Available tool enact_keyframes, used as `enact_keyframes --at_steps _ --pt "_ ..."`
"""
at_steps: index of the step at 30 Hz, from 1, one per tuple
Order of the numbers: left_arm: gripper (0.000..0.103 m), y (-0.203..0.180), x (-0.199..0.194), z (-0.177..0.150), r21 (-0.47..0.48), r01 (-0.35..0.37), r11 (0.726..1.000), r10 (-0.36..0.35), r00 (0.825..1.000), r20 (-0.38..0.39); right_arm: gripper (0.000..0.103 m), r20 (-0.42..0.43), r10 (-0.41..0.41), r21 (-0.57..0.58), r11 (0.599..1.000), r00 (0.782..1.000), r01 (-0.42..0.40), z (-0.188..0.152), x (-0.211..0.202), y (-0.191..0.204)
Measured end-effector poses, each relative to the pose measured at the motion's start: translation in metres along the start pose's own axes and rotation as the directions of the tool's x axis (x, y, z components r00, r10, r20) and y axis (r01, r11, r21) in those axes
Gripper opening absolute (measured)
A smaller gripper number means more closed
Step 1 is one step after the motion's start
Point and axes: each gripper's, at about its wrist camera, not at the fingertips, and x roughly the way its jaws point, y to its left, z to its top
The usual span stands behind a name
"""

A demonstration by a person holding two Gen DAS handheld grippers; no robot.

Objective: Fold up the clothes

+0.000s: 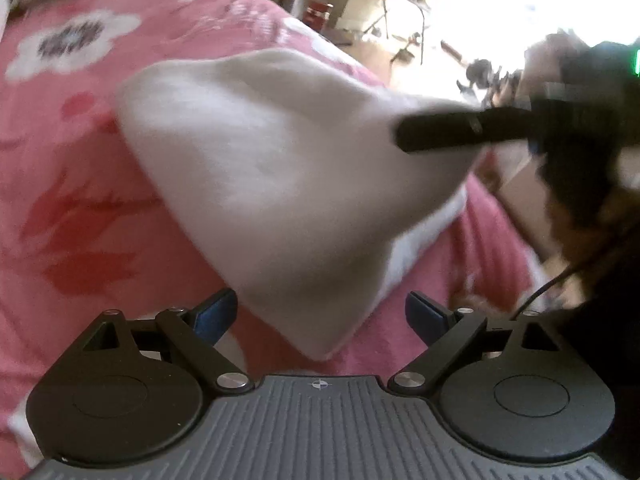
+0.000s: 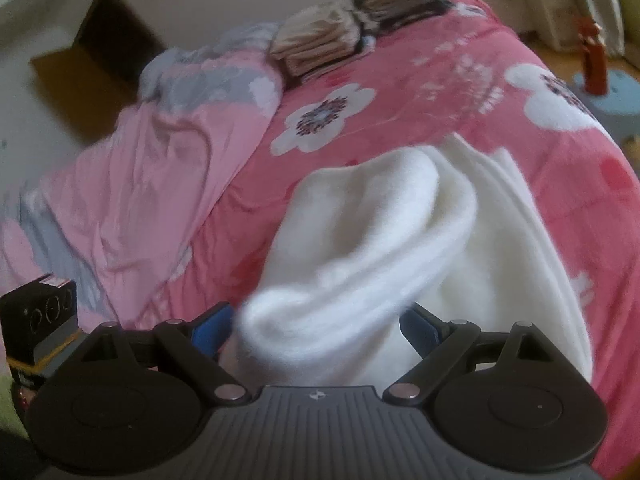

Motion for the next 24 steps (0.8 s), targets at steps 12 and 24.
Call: enact_keyframes --at_steps 12,24 --pt "0.073 -0.005 0.018 -0.008 -0.047 -0.112 0.993 0.112 0.994 -0.009 0.033 0.046 -0.026 -0.087 0.996 0.999 0.030 0.012 -0.003 0.009" --pt "0.061 -0.021 0.032 -0.004 0.052 -0.141 0.989 0.139 0.990 0.040 0.056 0.028 0.006 0.236 0.972 1.000 -0.012 -0.017 -0.010 -0.086"
